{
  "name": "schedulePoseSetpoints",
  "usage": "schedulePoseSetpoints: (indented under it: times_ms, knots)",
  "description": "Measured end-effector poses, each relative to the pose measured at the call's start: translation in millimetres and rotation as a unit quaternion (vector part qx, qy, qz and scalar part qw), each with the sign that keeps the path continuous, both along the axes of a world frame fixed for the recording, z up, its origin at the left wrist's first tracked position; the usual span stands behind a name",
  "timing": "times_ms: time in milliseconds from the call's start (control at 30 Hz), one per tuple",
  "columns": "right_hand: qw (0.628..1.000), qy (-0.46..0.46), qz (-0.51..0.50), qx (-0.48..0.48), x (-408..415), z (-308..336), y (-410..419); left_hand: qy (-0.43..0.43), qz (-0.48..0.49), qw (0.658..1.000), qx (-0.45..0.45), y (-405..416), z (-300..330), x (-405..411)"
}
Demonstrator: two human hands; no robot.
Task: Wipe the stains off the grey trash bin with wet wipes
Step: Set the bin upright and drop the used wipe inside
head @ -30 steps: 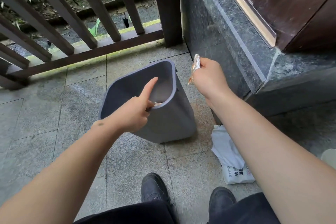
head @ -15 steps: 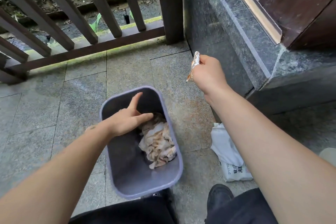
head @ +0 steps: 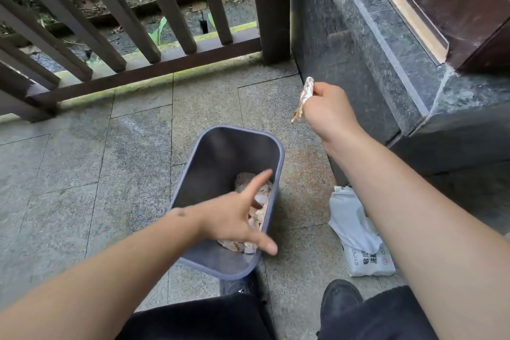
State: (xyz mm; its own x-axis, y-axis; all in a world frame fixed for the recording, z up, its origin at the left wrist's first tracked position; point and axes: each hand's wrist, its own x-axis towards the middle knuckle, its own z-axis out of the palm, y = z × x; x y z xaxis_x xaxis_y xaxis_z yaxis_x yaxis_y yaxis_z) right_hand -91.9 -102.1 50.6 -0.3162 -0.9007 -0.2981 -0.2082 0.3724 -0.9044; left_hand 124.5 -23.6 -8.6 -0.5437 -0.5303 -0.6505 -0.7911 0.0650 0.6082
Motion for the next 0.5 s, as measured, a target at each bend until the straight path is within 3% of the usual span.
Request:
schedulePoseSetpoints:
  times_ms: [100,200,300,500]
  knots:
    - [1.000,0.001,0.008,-0.003,-1.5,2.5,1.7,-0.059,-0.158,0.985,-0.040,23.4,1.5,23.1]
    - [1.000,0.011,0.007,-0.003,-3.1,2.5,3.3,-0.143,-0.297,0.930,-0.165,40.9,-3.1,75.1]
    - [1.000,0.004,0.009,-0.002,-3.3,1.0,5.6,-0.178,-0.306,0.910,-0.214,57.6,-14.9,110.0]
    - [1.000,0.005,0.018,-0.004,-1.5,1.3,6.2,-0.170,-0.288,0.908,-0.253,47.9,-29.9,101.2]
